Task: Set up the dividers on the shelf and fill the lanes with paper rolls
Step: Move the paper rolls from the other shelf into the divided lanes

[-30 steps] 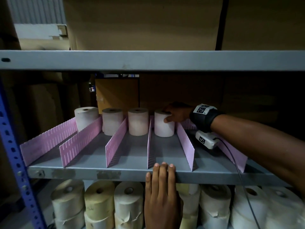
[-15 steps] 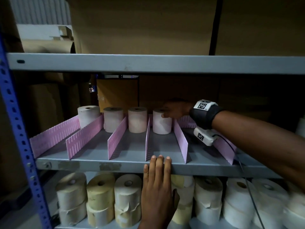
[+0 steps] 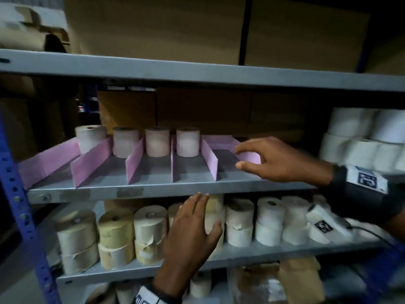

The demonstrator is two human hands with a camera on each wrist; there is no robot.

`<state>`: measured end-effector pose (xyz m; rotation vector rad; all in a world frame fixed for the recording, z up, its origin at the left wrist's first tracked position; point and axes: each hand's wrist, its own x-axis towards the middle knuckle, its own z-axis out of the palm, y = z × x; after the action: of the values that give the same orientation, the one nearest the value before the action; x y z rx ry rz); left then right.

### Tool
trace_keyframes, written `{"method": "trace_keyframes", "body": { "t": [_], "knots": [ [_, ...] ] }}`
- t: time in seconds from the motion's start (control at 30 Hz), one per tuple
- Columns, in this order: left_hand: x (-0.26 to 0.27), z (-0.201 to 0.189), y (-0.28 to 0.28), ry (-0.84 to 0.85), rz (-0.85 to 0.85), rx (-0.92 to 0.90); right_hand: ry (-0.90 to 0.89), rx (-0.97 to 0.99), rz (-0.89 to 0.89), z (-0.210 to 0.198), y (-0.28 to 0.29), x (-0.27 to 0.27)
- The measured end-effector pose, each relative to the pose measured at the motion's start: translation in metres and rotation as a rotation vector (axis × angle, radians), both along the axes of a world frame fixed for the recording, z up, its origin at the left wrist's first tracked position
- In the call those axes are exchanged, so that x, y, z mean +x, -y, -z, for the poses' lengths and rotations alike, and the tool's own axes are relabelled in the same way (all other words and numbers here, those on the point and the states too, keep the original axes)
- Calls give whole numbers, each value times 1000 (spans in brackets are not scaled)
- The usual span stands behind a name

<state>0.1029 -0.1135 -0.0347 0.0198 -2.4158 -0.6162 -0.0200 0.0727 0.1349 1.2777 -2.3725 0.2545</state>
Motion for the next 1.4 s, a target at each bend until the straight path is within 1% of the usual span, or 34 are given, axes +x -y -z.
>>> {"method": "trace_keyframes", "body": {
  "t": [0.07,0.1,0.2,0.33,0.53,0.63,0.73,1.0,1.17,1.4],
  "knots": [
    [13,2,-19,-116,35,113,40,-18,62,20,-29,21],
    [20,2,-32,-144,56,159,71,-16,107,29,-46,32],
    [30,-3,-64,-156,158,235,112,-50,201,45,-94,52],
    [24,-14,-103,-164,241,253,132,-103,308,56,-154,62],
    [-11,-22,-166,-179,380,232,137,-177,445,70,-233,46],
    [-41,-25,-199,-182,413,233,122,-204,488,72,-268,25],
    [-79,-27,-232,-180,416,211,105,-251,510,65,-297,-5],
    [-198,-36,-313,-82,401,165,54,-390,559,41,-365,-103],
    [-254,-43,-341,-45,354,175,74,-371,540,25,-379,-162],
    [-327,-56,-362,81,300,209,65,-275,471,18,-369,-232]
  ]
}}
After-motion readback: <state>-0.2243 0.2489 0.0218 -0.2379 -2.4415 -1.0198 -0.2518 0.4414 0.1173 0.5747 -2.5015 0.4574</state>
